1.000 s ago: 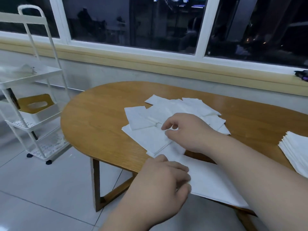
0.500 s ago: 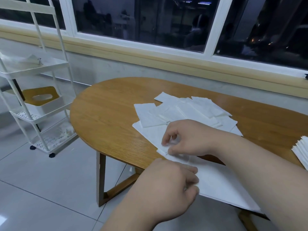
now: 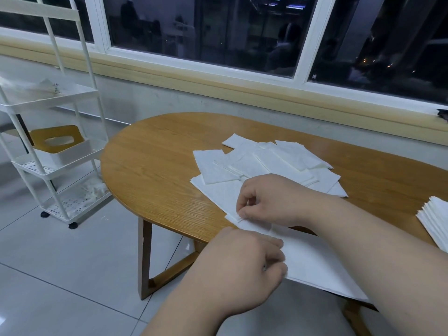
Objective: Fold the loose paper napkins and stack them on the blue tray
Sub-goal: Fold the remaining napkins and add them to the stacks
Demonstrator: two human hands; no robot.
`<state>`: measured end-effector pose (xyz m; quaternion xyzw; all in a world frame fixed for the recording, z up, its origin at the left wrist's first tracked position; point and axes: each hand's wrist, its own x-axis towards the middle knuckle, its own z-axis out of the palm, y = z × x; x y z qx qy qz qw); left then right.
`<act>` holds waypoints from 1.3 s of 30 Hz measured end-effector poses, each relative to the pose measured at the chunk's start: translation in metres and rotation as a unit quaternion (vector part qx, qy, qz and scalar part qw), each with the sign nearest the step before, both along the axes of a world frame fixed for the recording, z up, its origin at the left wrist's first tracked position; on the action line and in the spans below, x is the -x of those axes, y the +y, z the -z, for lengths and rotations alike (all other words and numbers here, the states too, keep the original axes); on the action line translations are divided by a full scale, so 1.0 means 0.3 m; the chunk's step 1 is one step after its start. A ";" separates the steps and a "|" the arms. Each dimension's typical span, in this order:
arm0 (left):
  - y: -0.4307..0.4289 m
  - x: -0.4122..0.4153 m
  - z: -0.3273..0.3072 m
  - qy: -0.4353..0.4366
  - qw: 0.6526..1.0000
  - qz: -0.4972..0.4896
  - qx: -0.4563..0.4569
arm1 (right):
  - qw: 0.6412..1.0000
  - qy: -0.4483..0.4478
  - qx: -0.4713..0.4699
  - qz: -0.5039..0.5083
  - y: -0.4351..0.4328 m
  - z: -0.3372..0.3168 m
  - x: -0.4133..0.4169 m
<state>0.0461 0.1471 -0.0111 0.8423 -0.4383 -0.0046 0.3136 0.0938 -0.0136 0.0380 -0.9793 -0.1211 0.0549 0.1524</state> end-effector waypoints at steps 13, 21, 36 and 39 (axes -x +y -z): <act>-0.001 -0.005 0.001 -0.001 1.000 -0.001 0.001 | 1.000 -0.019 0.011 -0.005 0.003 0.013 0.011; 0.001 -0.003 0.002 0.013 1.000 0.000 0.019 | 0.999 -0.030 -0.022 0.019 0.001 0.017 0.007; -0.007 -0.012 0.020 -0.009 1.000 0.007 0.027 | 0.915 -0.212 -0.298 0.169 -0.059 -0.146 0.129; -0.011 -0.013 0.025 -0.035 0.999 0.009 0.025 | 0.872 -0.254 -0.362 0.209 -0.101 -0.204 0.226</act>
